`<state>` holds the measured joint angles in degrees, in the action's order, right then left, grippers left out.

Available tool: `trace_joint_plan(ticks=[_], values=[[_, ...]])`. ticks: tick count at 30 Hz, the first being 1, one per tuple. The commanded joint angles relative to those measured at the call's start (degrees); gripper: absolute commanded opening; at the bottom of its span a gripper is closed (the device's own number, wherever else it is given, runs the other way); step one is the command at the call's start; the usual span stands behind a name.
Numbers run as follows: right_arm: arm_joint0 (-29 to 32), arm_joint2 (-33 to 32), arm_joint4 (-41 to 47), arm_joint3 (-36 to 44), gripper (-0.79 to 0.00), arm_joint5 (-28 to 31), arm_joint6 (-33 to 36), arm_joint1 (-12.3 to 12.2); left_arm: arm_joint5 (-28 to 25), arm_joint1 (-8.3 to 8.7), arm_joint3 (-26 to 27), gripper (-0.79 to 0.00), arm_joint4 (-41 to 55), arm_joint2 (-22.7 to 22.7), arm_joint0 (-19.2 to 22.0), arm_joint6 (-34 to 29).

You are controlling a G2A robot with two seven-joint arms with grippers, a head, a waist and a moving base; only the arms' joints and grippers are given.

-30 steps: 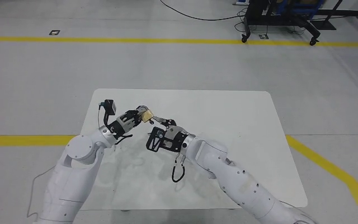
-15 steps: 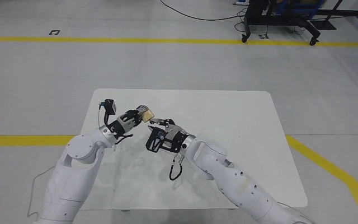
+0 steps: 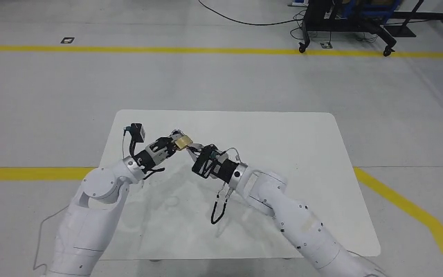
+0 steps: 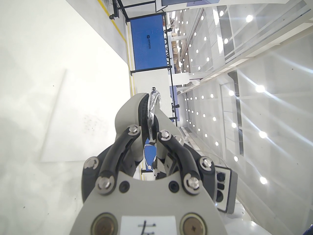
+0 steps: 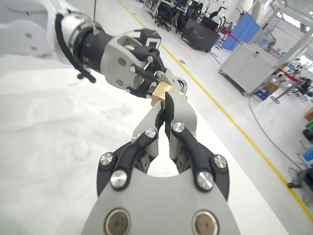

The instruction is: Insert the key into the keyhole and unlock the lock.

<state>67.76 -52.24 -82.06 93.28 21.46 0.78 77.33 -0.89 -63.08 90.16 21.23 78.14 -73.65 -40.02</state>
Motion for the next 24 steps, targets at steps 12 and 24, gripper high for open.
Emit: trace_joint_plan(ticks=[12, 24], values=[[-3.54, -8.20, 32.02, -11.23, -0.785, 23.12, 1.94, -1.16, -3.61, 0.00, 0.57, -0.785, -0.07, 0.26, -0.73, -0.34], [2.79, -17.12, 28.58, -1.83, 0.000, 16.41, 3.24, -3.24, -3.66, -0.11, 2.92, -0.785, -5.46, -2.54, 0.02, -0.73]])
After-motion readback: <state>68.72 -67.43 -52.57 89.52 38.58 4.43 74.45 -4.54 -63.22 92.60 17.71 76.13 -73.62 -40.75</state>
